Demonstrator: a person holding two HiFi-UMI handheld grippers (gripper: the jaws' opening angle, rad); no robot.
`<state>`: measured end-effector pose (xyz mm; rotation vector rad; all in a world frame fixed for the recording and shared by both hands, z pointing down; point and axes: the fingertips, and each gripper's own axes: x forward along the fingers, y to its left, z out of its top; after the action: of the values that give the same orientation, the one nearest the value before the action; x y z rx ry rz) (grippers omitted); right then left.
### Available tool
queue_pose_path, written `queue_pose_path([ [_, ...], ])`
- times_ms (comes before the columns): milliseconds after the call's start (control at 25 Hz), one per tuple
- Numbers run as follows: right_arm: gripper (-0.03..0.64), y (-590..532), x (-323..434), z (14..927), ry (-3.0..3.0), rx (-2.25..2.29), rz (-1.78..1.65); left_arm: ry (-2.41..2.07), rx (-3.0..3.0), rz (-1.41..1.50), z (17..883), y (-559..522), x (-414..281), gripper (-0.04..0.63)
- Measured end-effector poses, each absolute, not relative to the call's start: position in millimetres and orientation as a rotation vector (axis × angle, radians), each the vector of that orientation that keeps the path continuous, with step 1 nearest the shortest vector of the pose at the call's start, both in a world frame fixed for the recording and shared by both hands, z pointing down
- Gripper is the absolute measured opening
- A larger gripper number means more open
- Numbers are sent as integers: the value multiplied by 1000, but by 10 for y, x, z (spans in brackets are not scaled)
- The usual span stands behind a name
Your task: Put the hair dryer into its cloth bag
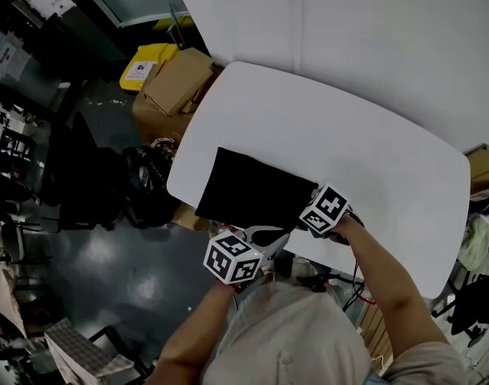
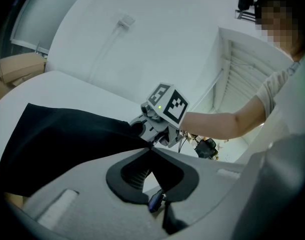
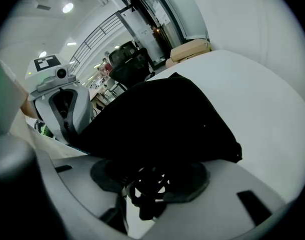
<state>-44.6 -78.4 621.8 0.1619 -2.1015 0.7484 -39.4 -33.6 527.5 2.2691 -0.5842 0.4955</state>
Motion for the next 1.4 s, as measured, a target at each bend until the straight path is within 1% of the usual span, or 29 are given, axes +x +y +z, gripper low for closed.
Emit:
queue_pose_path([
  [600, 192, -779, -642, 6249, -2108, 158, 743, -387, 2268, 442, 5156, -114, -160, 17],
  [1400, 193, -880, -745, 6558, -2133, 213, 600, -429, 2223, 487, 5375, -181, -246, 17],
])
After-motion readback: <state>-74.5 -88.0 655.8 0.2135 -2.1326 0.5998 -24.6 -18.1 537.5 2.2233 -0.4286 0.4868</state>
